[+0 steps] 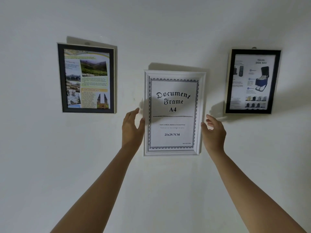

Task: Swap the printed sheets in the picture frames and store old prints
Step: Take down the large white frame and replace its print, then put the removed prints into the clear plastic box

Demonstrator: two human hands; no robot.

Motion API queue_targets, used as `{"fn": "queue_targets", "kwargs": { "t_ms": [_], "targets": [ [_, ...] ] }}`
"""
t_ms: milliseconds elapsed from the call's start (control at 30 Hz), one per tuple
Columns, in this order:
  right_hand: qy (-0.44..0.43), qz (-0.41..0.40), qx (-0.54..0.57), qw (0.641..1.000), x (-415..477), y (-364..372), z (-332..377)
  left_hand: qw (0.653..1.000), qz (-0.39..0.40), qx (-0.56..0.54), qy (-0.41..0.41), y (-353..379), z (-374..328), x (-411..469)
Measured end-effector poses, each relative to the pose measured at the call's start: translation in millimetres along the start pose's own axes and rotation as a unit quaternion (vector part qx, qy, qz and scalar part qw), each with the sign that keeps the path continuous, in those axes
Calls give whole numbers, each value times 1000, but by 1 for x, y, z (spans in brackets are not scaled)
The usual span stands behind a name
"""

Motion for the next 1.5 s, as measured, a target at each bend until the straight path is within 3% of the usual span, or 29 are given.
{"fn": "queue_targets", "kwargs": {
  "t_ms": [267,400,533,700,867,1000,1133,1233,1500],
  "targets": [
    [56,72,-95,991,-47,-40,14,996,78,10,38,2,-35,-41],
    [101,100,-160,977,-83,-77,-3,984,164,34,60,39,-41,-85],
    [159,142,-224,951,-119,-116,-50,952,291,92,26,95,-28,-143],
    [267,218,-271,899,-170,-164,-144,897,416,131,-64,172,1,-231],
    [349,312,-304,830,-223,-205,-250,836,485,166,-196,244,36,-318],
    [409,362,-304,781,-262,-238,-321,795,510,161,-285,285,56,-373],
    [435,380,-330,747,-284,-262,-364,789,494,138,-338,309,72,-407],
    [438,362,-319,759,-292,-267,-383,793,475,113,-365,319,80,-428],
    [434,238,-215,842,-306,-268,-391,832,353,3,-428,336,72,-455]
  ]
}}
Point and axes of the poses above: each hand's wrist, its own x-axis towards the middle knuckle, its own y-axis out of the palm, z = x × y, the point moved 4 cm from there along x, towards the middle knuckle, and after that the axes turned 12 degrees about z, right-handed, at the moved point
